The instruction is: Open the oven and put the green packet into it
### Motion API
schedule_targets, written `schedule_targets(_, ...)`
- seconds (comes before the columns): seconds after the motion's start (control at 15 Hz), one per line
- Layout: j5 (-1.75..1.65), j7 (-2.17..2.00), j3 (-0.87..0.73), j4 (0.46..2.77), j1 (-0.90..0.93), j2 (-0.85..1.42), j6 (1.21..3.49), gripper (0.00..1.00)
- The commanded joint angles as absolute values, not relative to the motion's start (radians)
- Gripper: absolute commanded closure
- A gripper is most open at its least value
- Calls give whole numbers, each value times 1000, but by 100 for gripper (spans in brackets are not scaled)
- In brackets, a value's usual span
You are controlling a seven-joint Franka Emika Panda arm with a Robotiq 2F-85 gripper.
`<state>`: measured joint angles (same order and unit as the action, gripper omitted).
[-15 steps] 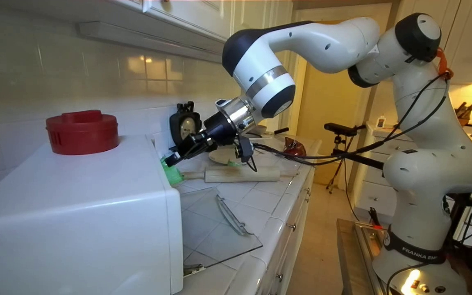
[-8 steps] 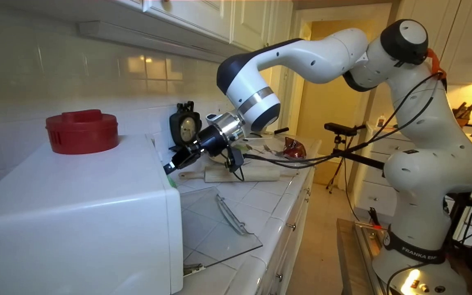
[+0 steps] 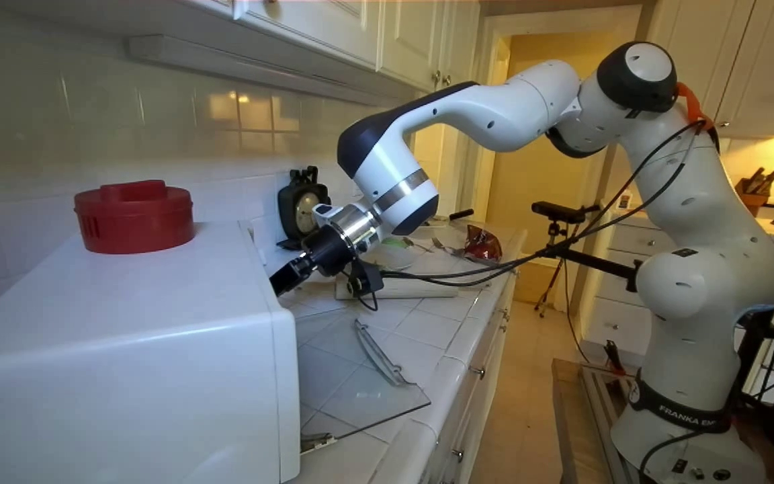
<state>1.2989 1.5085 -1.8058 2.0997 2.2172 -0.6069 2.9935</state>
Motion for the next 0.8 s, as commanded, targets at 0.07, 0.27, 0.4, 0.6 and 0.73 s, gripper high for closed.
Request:
schedule_targets(0.07,1202,1512,-1867,2031,2310,-617,2970,100)
schedule_targets(0.27,1131,1523,-1893,1996,2351,-619,2948,100)
schedule_targets(0.4,959,1448,-1845,1997,2332,-685,2991,100)
schedule_targets(0.6,777,1315,-1834,2006,2320,-713,2978,73)
schedule_targets(0.73,665,1218,-1826,2018,2304,-726,2990,66)
